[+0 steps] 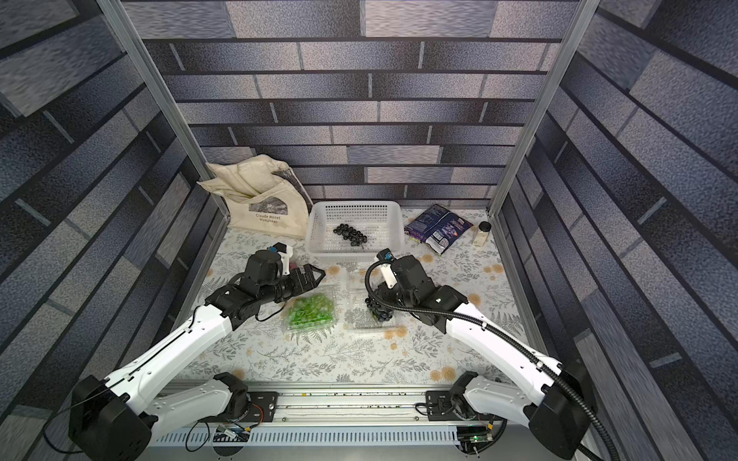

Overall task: Pack grapes into containers
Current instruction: Place the grape into the packing box.

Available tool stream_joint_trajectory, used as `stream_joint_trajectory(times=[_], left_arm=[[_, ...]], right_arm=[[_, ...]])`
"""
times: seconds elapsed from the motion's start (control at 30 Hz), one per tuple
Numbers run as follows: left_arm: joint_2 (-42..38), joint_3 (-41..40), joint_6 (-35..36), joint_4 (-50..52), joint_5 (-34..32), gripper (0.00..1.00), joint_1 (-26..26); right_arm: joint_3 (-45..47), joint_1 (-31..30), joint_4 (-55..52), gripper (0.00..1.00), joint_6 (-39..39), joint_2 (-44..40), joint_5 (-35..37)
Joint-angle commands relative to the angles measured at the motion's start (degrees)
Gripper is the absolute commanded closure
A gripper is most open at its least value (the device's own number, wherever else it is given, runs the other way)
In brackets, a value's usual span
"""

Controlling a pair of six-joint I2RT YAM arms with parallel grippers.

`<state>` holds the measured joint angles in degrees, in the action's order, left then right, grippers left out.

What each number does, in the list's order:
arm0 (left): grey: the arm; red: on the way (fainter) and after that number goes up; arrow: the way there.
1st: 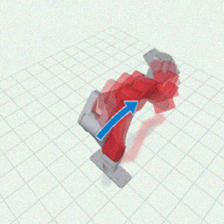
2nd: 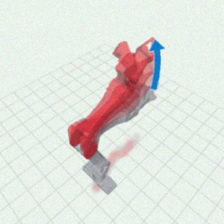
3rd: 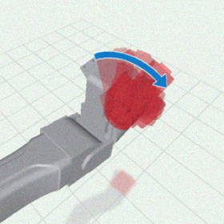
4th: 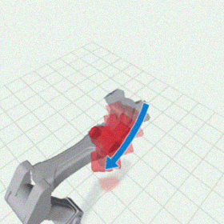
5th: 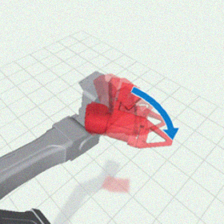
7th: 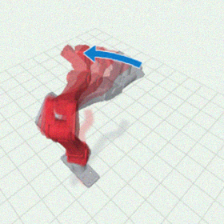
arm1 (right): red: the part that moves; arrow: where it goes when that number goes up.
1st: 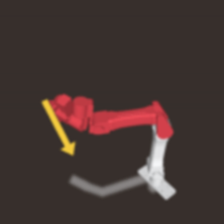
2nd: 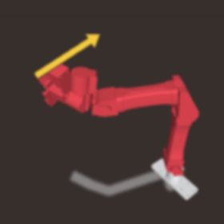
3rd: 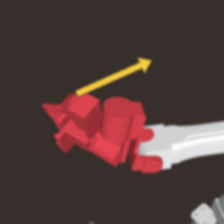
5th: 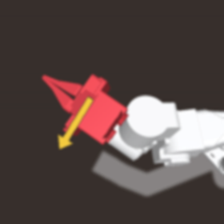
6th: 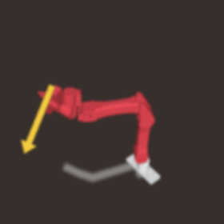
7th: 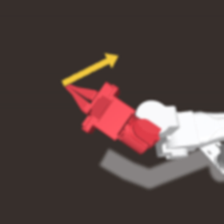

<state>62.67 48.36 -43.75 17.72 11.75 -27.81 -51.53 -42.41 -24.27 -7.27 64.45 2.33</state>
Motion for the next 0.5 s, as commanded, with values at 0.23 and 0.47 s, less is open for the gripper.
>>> stream_joint_trajectory(times=[0.23,0.47], left_arm=[[0.5,-0.68,-0.39,-0.73,-1.09,0.04,-0.5],[0.78,-1.42,-0.38,-1.25,-0.85,0.04,-0.52]], right_arm=[[1.48,-0.48,-0.4,1.0,-0.51,-0.81,3.31],[2.57,-0.48,1.31,1.0,-0.85,1.95,3.5]])
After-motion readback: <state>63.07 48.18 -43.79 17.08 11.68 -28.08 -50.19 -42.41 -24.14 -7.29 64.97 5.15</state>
